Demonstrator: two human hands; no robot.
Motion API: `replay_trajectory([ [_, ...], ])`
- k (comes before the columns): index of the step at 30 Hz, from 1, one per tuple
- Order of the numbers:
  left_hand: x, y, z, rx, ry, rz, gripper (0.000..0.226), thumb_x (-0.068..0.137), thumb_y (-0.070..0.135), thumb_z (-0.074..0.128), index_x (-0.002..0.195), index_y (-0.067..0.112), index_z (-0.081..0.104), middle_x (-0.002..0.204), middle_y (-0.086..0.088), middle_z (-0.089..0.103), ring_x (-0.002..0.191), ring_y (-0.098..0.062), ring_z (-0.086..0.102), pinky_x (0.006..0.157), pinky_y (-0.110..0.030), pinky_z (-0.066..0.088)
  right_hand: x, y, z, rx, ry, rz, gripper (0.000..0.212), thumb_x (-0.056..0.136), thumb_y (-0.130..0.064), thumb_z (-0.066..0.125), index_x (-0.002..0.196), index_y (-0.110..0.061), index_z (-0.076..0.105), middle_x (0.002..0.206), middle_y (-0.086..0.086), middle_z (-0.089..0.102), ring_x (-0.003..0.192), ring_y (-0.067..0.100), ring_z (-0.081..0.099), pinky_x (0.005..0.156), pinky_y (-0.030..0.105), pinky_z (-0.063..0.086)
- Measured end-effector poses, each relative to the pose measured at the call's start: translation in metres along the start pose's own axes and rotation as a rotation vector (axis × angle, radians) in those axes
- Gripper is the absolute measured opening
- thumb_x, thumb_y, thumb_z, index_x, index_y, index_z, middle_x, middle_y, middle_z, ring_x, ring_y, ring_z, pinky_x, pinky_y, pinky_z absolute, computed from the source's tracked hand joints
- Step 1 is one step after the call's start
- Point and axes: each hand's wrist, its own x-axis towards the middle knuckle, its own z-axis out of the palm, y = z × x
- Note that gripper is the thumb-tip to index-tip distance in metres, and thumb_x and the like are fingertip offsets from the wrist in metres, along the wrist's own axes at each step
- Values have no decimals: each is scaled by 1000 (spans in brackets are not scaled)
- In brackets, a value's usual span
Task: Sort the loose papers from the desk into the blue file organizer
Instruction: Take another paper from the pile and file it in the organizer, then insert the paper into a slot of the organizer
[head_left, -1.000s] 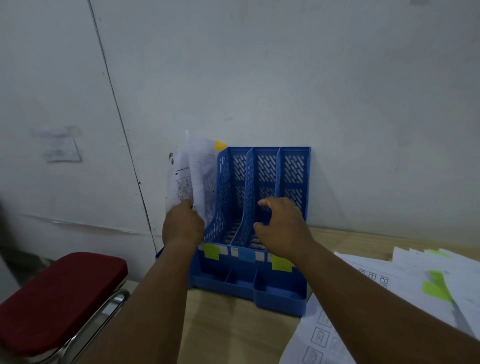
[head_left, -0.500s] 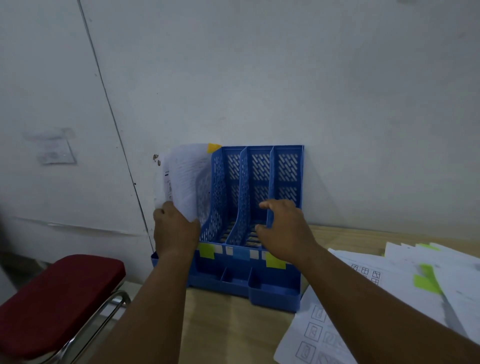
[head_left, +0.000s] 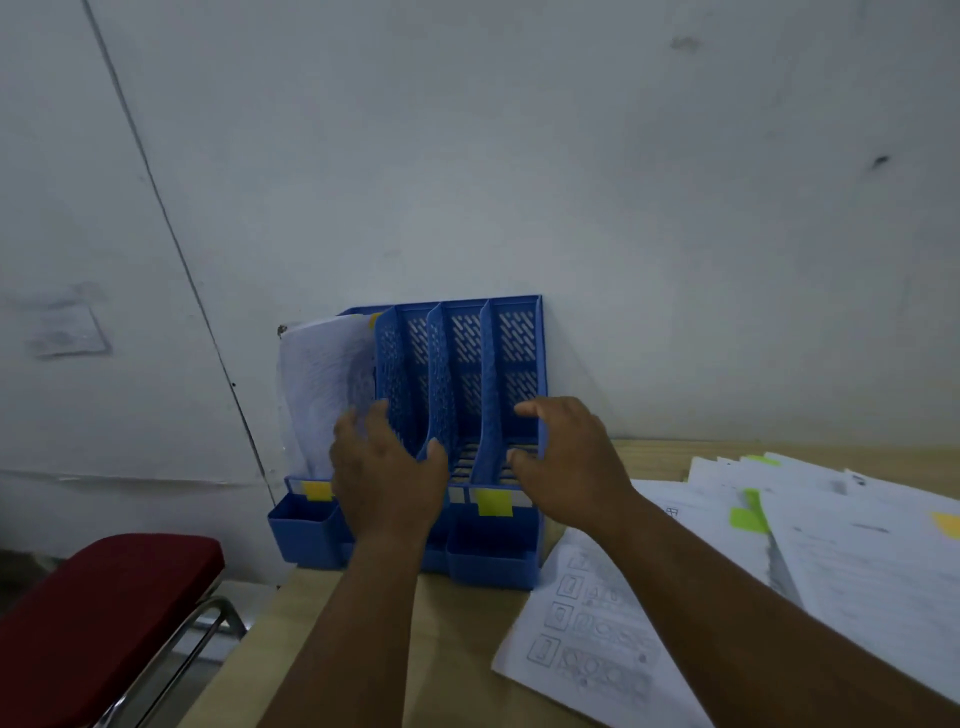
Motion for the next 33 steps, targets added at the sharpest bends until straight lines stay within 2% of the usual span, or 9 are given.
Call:
replay_trajectory([
  [3,-20,24,4,-104,-87,148,40,89,33,72,125,17,63,129,-4,58,119,-25,53,96,-42,49,-17,5,-18,-20,33,9,51,88,-30,68,136,-30,52,140,-4,47,129,18,43,102,27,36],
  [8,-65,72,11,-254,-340,323,22,91,31,72,110,21,70,107,13,60,97,-3,54,83,-16,45,-57,25,-58,-67,78,47,49,88,-33,69,134,-31,53,138,-7,47,129,16,42,97,21,30],
  [11,-96,99,19,-342,-408,343,22,89,32,74,109,23,71,105,16,64,99,-4,58,86,-19,45,-82,40,-85,-88,117,106,48,87,-36,70,133,-33,54,139,-10,47,128,14,42,97,22,33],
  [14,-122,122,28,-392,-443,358,22,90,34,73,110,27,72,108,18,67,101,0,59,85,-15,45,-105,55,-111,-82,161,171,46,88,-37,69,132,-35,55,139,-14,48,132,13,41,106,29,38],
  [18,-153,155,42,-424,-473,362,21,90,31,73,111,25,74,107,17,68,101,-4,61,93,-26,49,-132,83,-146,-99,231,248,43,87,-37,70,128,-34,58,136,-13,53,131,13,44,108,35,39],
  [21,-175,176,53,-462,-487,360,18,88,30,74,106,27,74,101,24,67,98,1,62,90,-24,51,-149,108,-170,-148,267,312,39,86,-38,70,124,-35,60,133,-13,55,129,16,47,107,41,41],
  [24,-194,192,66,-417,-555,338,20,88,33,74,107,28,74,103,20,68,94,0,63,84,-19,50,-164,132,-187,-182,255,413,39,87,-41,69,124,-36,59,135,-11,54,130,17,47,107,44,42],
  [29,-226,203,94,-293,-665,211,42,85,44,74,122,25,66,117,7,68,106,-13,63,93,-33,52,-184,160,-195,-204,254,531,40,86,-43,70,124,-35,59,136,-9,54,130,20,47,106,45,41],
  [33,-246,200,108,-235,-660,185,67,78,58,71,135,26,52,119,3,65,112,-20,60,95,-44,53,-196,172,-186,-222,216,583,41,84,-44,71,123,-35,61,134,-7,55,127,21,50,105,43,42],
])
